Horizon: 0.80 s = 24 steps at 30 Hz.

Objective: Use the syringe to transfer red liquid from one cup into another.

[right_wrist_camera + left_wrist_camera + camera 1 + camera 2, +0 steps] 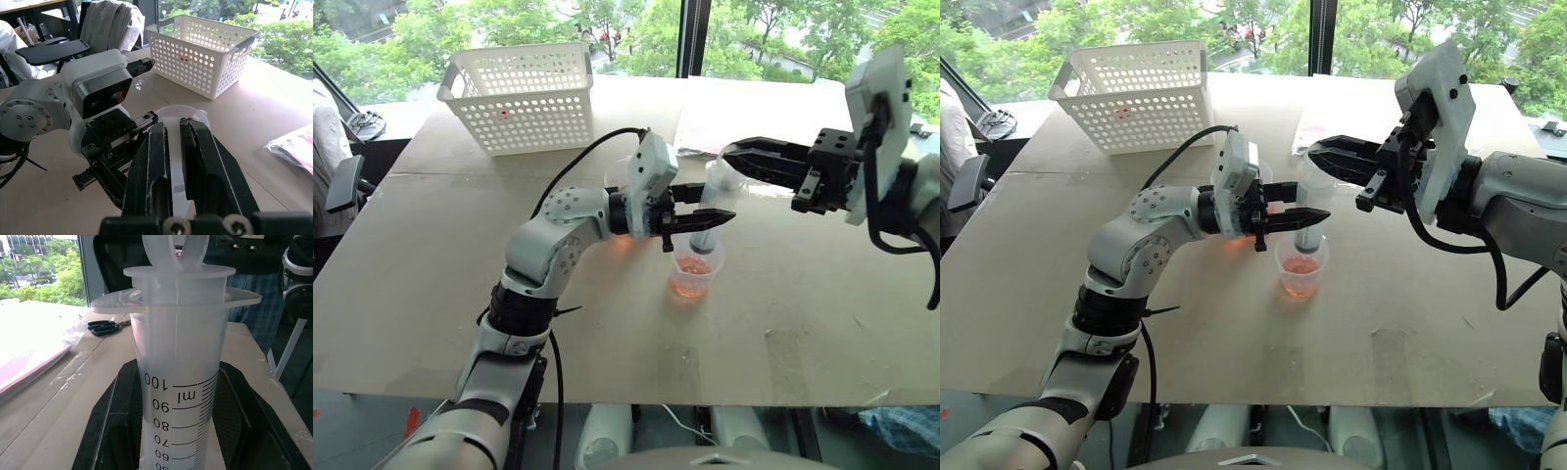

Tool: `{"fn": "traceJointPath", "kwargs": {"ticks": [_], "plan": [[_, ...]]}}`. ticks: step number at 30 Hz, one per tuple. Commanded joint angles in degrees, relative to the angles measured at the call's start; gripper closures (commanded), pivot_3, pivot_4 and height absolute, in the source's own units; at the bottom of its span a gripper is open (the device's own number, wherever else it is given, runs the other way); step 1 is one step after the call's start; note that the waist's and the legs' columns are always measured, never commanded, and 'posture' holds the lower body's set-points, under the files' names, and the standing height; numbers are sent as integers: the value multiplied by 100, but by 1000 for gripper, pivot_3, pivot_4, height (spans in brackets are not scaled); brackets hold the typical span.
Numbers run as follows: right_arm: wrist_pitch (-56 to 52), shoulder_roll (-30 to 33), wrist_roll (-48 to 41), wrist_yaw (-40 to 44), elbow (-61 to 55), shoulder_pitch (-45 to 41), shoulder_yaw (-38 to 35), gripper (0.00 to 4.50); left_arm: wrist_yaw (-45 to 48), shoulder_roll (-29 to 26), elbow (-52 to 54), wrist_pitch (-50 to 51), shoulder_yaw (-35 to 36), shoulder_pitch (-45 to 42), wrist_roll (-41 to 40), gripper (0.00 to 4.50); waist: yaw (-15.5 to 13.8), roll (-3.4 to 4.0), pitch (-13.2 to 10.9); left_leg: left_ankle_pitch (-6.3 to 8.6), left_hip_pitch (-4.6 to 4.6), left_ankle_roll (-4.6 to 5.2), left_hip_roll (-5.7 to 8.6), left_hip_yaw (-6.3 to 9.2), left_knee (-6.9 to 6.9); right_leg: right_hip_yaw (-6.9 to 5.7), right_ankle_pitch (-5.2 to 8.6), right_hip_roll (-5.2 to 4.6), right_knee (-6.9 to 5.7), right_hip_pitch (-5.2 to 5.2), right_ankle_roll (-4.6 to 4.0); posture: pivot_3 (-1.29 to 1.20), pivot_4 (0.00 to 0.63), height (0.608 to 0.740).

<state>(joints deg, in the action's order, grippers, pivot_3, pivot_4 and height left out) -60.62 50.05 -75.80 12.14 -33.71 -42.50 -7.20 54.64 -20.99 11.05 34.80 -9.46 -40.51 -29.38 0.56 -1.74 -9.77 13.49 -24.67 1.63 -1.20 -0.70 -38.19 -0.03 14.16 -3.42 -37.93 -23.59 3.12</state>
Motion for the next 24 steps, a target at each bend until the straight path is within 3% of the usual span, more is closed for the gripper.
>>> {"fn": "traceJointPath", "kwargs": {"ticks": [1, 11, 20, 24], "plan": [[-196, -144, -84, 469, -307, 229, 626, 4468, -142, 188, 377, -173, 310, -380, -279, 3140, -2, 0, 0, 0, 0, 0, 0, 0, 0, 0, 0, 0, 0, 0, 0, 0, 150, 740], [-163, -156, 151, 750, -382, 483, 575, 4468, -190, 221, 379, -86, 380, -340, -317, 3140, -2, 0, 0, 0, 0, 0, 0, 1, -1, 0, 0, 0, 0, 0, 0, 0, 150, 740], [-34, 25, -12, 901, -142, 507, 83, 4468, -238, 244, 396, -54, 384, -172, -293, 3140, -11, 0, 0, 0, 0, 0, 0, 0, -2, 0, 0, 0, 0, 0, 0, 0, 150, 740], [45, 62, -53, 859, -96, 473, -74, 2771, -251, 257, 416, -48, 401, -142, -301, 3140, -5, 2, -1, 0, 0, 0, -1, 1, -3, 0, 0, 1, -1, 1, 0, 0, 150, 740]]}}
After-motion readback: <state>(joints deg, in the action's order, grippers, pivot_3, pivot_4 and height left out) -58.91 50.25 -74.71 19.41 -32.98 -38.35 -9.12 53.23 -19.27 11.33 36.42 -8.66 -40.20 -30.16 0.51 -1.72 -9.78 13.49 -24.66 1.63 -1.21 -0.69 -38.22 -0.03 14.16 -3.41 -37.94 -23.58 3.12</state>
